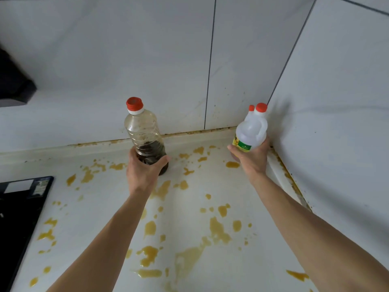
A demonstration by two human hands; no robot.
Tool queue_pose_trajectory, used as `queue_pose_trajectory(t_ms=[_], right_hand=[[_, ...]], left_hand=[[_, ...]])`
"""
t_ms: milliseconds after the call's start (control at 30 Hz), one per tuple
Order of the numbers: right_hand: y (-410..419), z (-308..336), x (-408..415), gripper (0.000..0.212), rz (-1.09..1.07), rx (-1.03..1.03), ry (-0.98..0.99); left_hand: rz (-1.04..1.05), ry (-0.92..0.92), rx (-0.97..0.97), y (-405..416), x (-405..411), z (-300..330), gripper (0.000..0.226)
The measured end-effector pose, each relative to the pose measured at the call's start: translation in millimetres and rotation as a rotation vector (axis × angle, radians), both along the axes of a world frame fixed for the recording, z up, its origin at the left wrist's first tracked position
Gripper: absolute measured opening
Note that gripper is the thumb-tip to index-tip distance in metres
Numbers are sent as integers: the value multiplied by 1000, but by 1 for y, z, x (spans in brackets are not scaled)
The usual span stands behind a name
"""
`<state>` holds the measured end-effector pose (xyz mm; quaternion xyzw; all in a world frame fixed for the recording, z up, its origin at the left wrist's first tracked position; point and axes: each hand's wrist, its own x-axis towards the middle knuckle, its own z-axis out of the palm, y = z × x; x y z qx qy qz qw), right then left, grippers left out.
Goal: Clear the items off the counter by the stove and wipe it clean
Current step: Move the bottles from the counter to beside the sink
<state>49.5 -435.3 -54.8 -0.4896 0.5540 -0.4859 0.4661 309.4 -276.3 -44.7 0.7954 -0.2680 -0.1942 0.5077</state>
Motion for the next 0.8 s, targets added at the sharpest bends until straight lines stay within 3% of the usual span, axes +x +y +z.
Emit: queue_pose_trajectory(t_ms=[233, 400, 600, 800], right_hand=[[-6, -5, 2, 91, -58, -68, 160], [-3, 3, -4, 72, 52, -157, 189], [22, 28, -25, 80, 209, -110, 126], [85, 48, -59, 85, 231, -18, 235]], left_hand=[[43, 34, -23, -13, 3, -6, 88], [2, 8, 13, -7, 2, 0, 81], [-37, -5, 42, 25, -16, 25, 78], [-96, -1, 115, 77, -37, 57, 82]])
